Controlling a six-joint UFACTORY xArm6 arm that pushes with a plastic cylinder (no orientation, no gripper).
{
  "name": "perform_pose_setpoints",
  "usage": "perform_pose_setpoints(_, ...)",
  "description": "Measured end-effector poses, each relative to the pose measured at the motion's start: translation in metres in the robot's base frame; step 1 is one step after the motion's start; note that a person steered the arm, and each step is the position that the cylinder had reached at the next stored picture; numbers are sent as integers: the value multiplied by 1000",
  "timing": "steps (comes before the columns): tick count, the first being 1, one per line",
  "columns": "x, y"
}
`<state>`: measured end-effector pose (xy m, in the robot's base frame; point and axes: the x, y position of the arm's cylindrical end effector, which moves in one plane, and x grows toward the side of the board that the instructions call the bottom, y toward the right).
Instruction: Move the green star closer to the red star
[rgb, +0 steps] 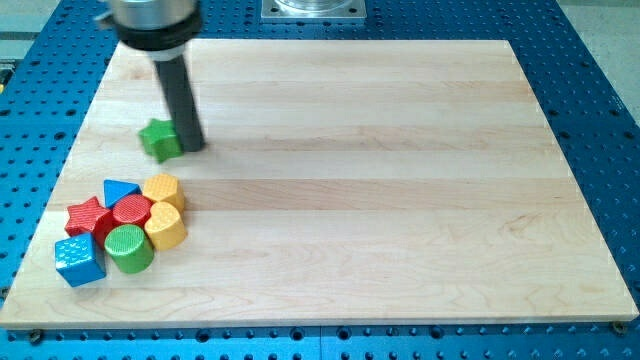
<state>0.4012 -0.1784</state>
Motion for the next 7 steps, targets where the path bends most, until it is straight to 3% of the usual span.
perform_pose_setpoints(1, -34, 5)
perform_pose_setpoints(3, 55, -79)
perform_pose_setpoints(4, 28, -77)
perform_pose_setpoints(5, 39, -125)
perform_pose_setpoints(7, 64, -103)
